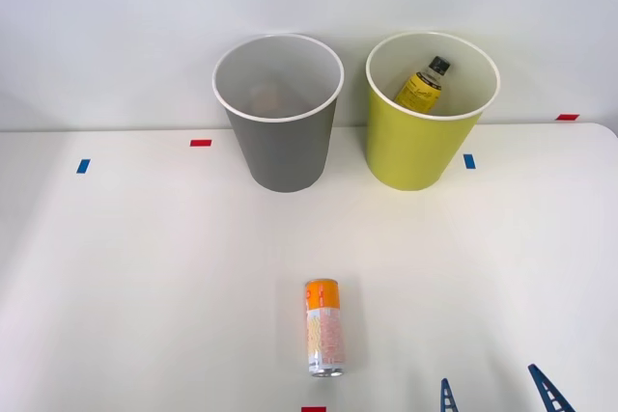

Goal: Put cans in the gray bin, plastic bottles in the light green bin

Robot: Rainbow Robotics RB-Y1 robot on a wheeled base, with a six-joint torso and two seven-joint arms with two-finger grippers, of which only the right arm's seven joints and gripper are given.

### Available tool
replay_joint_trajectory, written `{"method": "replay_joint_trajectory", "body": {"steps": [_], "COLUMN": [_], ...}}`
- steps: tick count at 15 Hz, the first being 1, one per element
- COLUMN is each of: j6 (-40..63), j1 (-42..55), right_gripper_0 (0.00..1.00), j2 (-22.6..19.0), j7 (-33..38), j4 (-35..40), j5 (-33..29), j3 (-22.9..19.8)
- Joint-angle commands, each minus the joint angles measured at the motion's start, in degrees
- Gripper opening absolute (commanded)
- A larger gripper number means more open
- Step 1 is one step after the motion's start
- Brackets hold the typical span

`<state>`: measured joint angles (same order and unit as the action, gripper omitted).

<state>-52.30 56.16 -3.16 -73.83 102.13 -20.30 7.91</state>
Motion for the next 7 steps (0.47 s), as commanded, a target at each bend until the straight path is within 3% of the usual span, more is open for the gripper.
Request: {"method": "replay_joint_trajectory", "body": {"steps": [1,7], "j6": [0.00,0.00], "j1": [0.00,0.00], "right_gripper_0": [1.00,1.00], "j2": [0.00,0.00], "j7": [0.00,0.00], "j4": [0.00,0.00], "j5": [0.00,0.00], "j3": [0.00,0.00]}}
